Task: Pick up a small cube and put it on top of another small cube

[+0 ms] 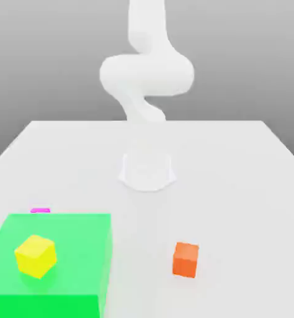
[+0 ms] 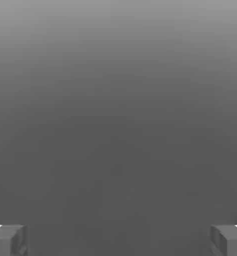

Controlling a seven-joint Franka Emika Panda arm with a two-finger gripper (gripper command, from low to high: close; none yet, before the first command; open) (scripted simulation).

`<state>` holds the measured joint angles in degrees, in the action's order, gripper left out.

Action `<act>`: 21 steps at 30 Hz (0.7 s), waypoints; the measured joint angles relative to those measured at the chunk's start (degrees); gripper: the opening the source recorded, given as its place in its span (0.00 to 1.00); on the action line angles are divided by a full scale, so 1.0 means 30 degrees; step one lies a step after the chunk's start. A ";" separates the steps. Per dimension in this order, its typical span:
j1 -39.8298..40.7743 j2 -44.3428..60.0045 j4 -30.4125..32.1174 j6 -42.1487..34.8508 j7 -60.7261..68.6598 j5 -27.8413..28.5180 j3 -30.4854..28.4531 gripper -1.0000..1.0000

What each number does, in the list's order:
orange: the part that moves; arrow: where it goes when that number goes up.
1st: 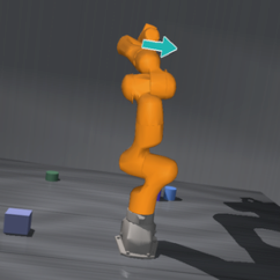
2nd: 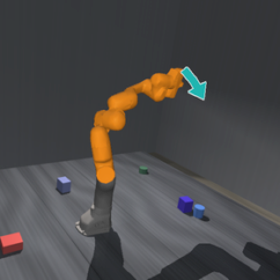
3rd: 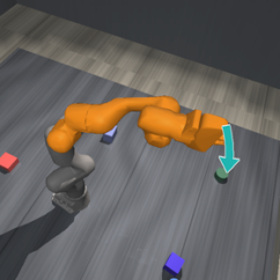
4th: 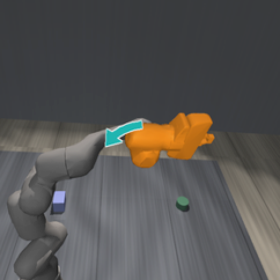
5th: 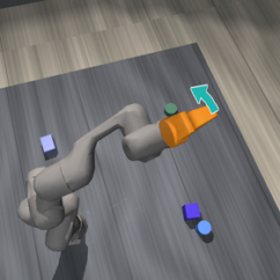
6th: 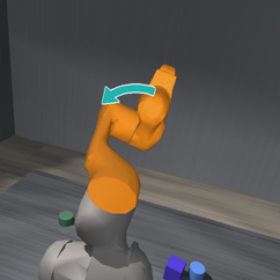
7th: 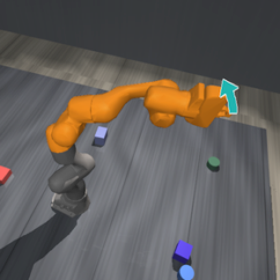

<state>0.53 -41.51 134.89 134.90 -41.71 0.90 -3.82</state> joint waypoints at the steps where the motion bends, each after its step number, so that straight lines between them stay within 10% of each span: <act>1: 0.0097 0.0701 0.0477 0.0487 0.0680 0.0120 -0.0620 0.50; 13: 0.1678 0.8958 0.6002 0.6301 0.9404 0.0417 -0.8003 0.50; 21: 0.3979 1.4807 0.9074 1.0058 1.6944 -0.2773 -1.0414 0.50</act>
<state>12.46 2.91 162.11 165.07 9.13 -7.42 -35.06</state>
